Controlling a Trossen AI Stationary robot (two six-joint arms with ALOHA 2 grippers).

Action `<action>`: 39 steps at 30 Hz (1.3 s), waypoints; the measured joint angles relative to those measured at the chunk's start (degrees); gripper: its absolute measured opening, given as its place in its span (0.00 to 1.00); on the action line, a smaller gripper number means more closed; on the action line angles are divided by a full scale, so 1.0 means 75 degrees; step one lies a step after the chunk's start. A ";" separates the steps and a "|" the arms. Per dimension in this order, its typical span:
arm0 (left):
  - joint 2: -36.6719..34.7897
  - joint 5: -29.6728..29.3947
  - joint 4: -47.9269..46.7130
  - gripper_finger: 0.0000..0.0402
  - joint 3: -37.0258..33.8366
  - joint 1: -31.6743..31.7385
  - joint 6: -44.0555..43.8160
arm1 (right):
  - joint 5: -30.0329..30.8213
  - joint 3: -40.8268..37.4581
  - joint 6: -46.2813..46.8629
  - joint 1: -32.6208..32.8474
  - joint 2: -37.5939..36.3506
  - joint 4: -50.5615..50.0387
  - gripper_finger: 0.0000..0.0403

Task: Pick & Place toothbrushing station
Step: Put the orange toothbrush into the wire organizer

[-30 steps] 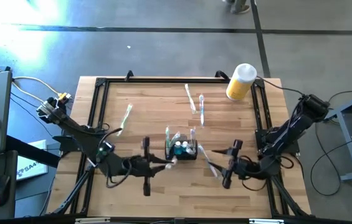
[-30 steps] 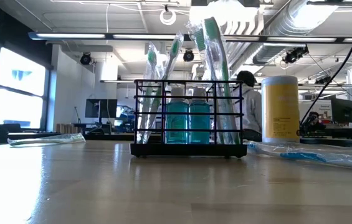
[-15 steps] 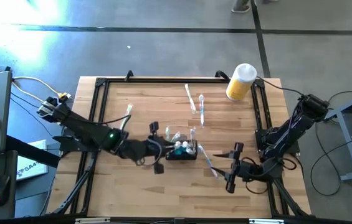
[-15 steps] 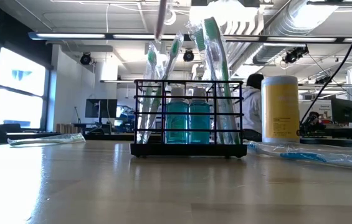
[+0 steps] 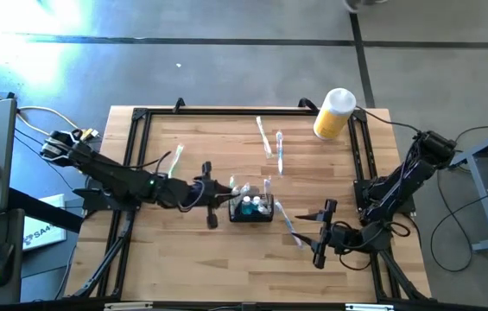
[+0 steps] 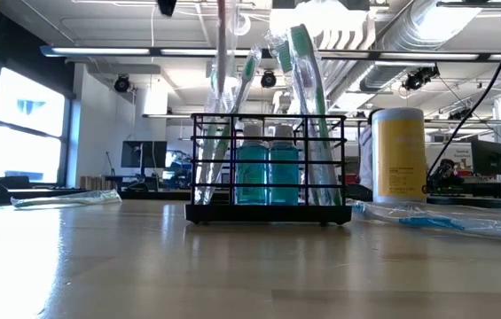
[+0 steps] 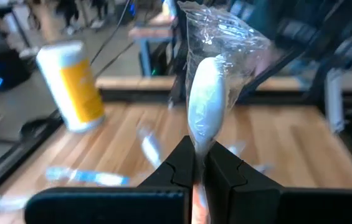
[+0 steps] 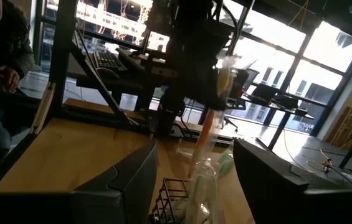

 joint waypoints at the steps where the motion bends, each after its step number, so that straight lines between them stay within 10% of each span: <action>1: 0.0007 -0.0020 -0.0022 0.02 -0.0102 0.0052 -0.0102 | 0.0002 0.0000 0.0000 0.0000 0.0000 0.0002 0.50; 33: 0.0998 -0.0256 0.0373 0.03 -0.0615 0.0087 -0.1202 | -0.0291 -0.0003 0.1366 -0.0267 0.0003 -0.0855 0.50; 39: 0.1000 -0.0205 0.1998 0.03 -0.1692 0.0085 -0.1512 | -0.0286 0.0000 0.1346 -0.0265 0.0003 -0.0918 0.50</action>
